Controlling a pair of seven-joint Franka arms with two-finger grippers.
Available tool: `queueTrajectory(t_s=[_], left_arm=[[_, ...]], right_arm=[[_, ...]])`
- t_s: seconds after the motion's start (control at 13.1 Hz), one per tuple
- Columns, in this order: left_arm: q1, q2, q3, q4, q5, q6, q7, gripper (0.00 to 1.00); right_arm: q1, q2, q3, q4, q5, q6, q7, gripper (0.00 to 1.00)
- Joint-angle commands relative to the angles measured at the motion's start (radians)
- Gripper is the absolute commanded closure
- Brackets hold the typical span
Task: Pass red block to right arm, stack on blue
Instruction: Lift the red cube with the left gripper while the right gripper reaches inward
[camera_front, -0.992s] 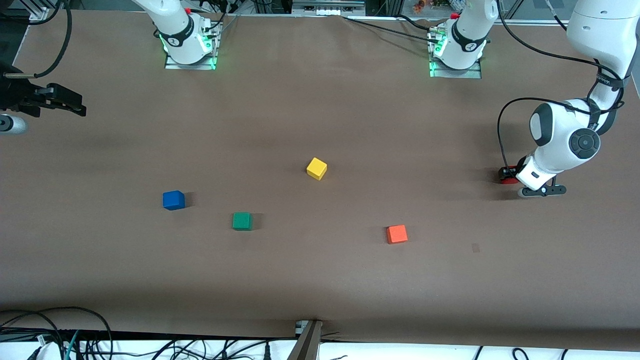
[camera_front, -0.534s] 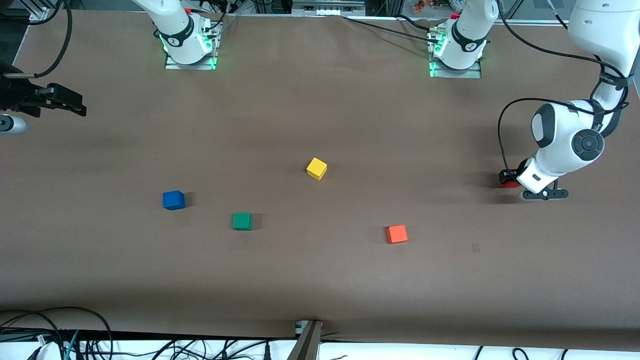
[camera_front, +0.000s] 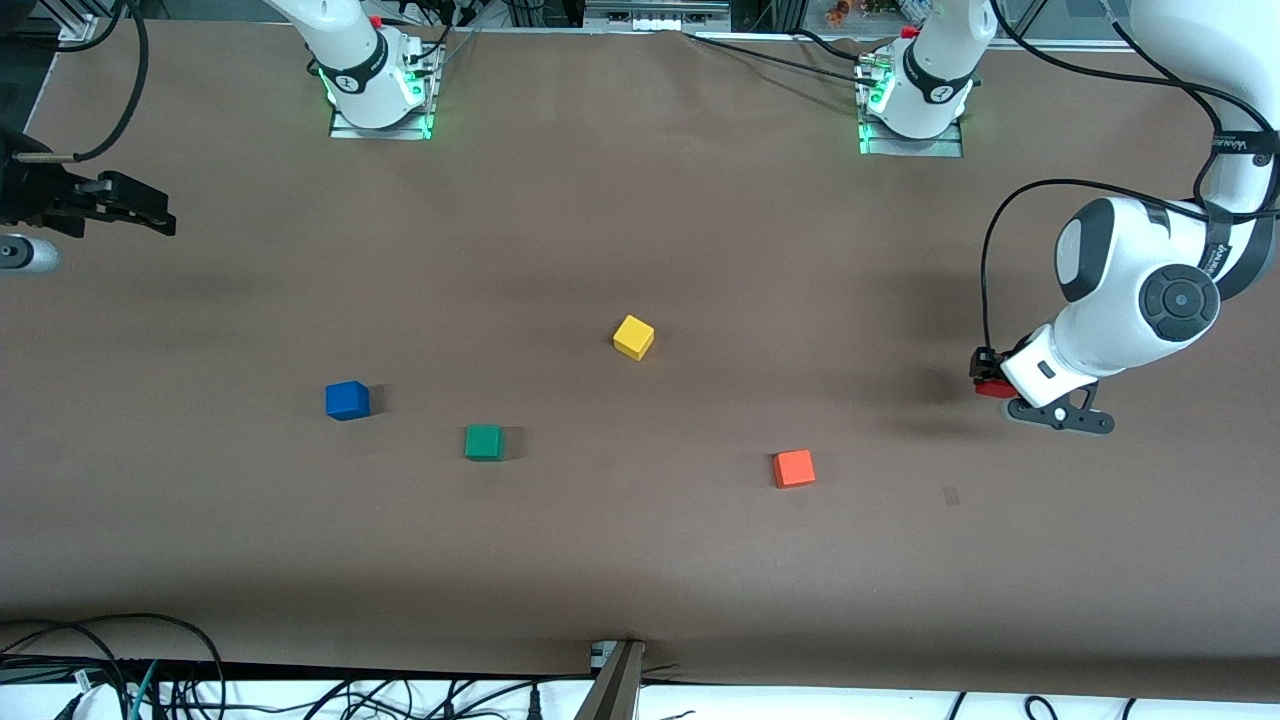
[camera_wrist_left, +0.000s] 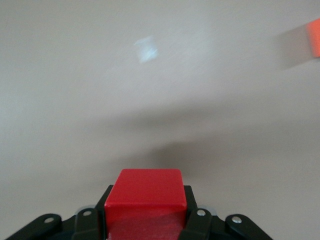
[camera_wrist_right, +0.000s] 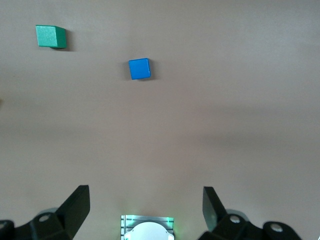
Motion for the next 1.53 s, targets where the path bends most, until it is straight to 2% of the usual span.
queueTrajectory(t_s=[0.0,0.23,0.38,0.53,0.69,0.92,0.99,1.22,1.45], left_arm=[[0.012,0.029,-0.004,0.063,-0.135,-0.023,0.196,1.0],[0.006,0.041,-0.008,0.105,-0.318,-0.023,0.424,1.0],[0.001,0.067,-0.022,0.127,-0.512,-0.02,0.639,1.0],[-0.002,0.134,-0.077,0.197,-0.66,-0.011,0.887,1.0],[-0.014,0.205,-0.149,0.294,-0.735,-0.008,1.006,1.0],[-0.064,0.336,-0.241,0.455,-0.858,-0.008,1.046,1.0],[-0.075,0.381,-0.267,0.493,-0.925,-0.008,1.115,1.0],[-0.156,0.43,-0.278,0.511,-1.238,0.054,1.371,1.0],[-0.247,0.463,-0.278,0.509,-1.506,0.102,1.734,1.0]], right_arm=[[0.003,0.021,0.008,0.003,-0.001,-0.011,-0.003,0.0],[0.001,0.035,0.01,0.0,0.002,-0.036,-0.005,0.0],[0.004,0.04,0.011,0.0,0.004,-0.037,-0.003,0.0],[0.009,0.063,0.011,0.0,0.019,-0.037,-0.005,0.0],[0.009,0.075,0.013,0.002,0.041,-0.039,-0.008,0.0],[0.001,0.122,0.01,0.0,0.201,-0.036,0.004,0.0],[0.001,0.142,0.008,0.002,0.293,-0.036,0.012,0.0],[-0.007,0.205,0.007,0.0,0.468,-0.027,0.008,0.0],[-0.017,0.308,0.004,-0.001,0.687,-0.027,0.0,0.0]])
